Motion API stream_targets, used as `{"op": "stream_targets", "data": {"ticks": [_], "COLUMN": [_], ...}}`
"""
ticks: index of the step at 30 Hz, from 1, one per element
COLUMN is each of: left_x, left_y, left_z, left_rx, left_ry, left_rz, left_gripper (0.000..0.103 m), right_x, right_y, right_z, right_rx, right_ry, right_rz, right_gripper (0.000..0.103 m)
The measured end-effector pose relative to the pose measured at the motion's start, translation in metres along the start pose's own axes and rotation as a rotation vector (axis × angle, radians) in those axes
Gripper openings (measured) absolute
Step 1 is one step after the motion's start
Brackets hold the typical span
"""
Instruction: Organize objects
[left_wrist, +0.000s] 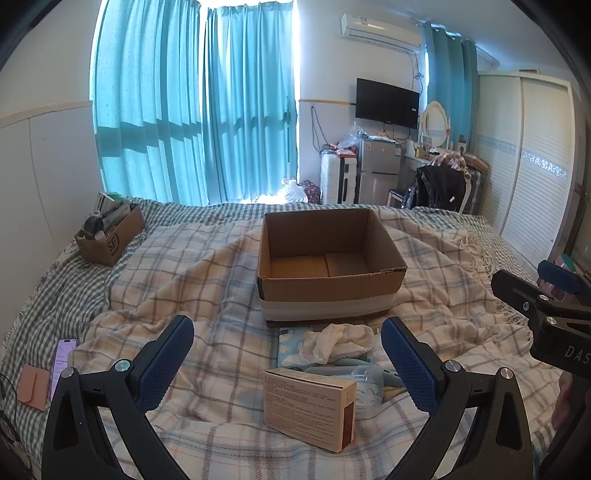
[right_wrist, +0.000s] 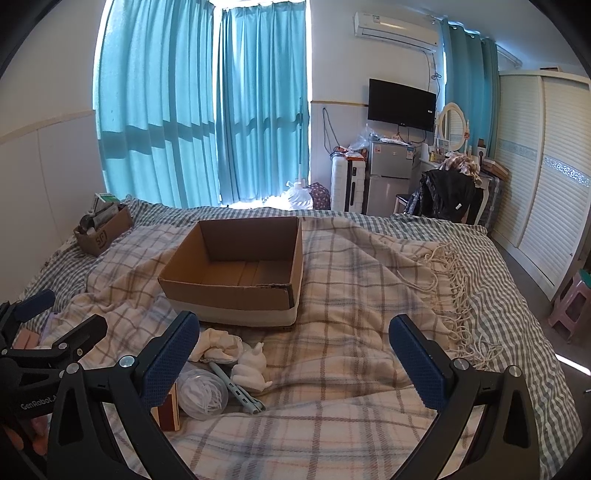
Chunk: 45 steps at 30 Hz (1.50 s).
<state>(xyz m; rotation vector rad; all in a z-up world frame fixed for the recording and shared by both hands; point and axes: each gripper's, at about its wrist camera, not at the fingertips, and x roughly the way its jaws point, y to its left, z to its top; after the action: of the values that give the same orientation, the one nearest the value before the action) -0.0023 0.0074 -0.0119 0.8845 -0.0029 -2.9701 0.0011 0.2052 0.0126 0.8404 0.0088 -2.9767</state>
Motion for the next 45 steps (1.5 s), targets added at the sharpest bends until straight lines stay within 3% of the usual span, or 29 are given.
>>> {"op": "stream_targets", "data": {"ticks": [11,20,31,45], "left_x": [0.0,-0.001,0.001,0.035], "left_y": [0.001,-0.01,-0.024,-0.036], "left_z": [-0.001,-0.006,-0.011,-0.045], "left_rx": [-0.041,-0.006,-0.01,0.027], "left_ry": [0.021,0.027,0.044,0.2], "left_rz": [-0.027,0.004,-0.009,-0.008], "left_gripper": [0.103,0.103,0.103,0.103], "right_x": [-0.004,-0.006,-0.012,0.025], "right_y": [-0.003,-0.008,-0.015,-0.023], "right_z": [0.002,0.0,-0.006,-0.032], "right_rx": [-0.001,0.004,0.014,0.038], "right_ry": [-0.003,0.008,0.008,0.133], "right_rz": [-0.012,-0.021,-0.008,-0.003], "right_gripper": [0.103,0.103,0.103,0.103]}}
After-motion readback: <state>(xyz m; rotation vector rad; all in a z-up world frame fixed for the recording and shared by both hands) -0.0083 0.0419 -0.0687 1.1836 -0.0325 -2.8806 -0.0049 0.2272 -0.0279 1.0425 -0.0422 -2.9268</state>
